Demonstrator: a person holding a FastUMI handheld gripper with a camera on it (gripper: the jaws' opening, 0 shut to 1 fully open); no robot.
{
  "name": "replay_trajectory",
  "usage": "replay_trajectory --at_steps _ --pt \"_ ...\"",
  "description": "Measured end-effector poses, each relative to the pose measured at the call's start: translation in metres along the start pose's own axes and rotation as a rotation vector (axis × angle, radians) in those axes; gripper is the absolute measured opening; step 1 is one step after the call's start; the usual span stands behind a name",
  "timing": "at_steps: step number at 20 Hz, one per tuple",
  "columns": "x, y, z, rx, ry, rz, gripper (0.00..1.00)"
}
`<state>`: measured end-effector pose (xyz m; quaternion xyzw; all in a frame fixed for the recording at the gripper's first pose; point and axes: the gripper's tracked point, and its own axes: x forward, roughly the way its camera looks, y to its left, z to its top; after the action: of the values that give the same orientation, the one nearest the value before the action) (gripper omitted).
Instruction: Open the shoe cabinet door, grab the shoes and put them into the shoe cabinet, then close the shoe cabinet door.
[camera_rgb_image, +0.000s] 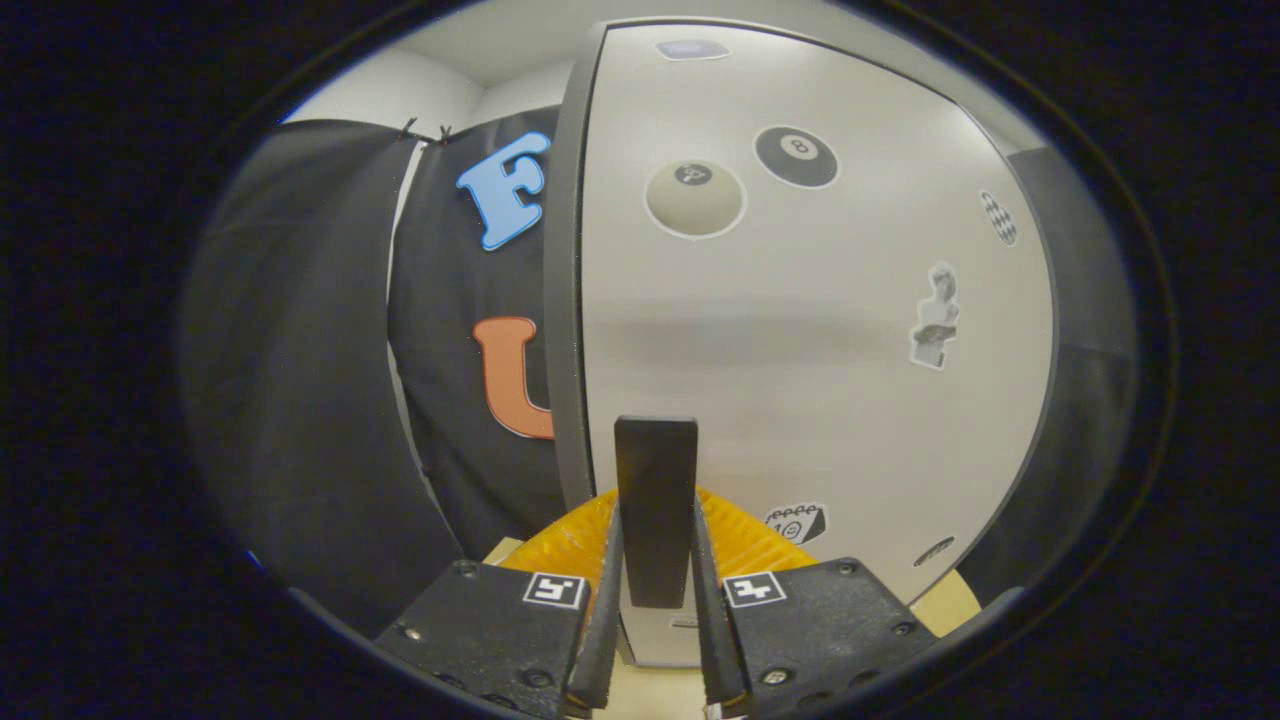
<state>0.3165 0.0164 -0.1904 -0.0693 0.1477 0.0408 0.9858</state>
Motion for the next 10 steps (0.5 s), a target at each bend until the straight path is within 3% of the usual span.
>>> replay_trajectory --at_steps 10 --pt "-0.027 0.002 -0.003 0.011 -0.009 0.020 0.29"
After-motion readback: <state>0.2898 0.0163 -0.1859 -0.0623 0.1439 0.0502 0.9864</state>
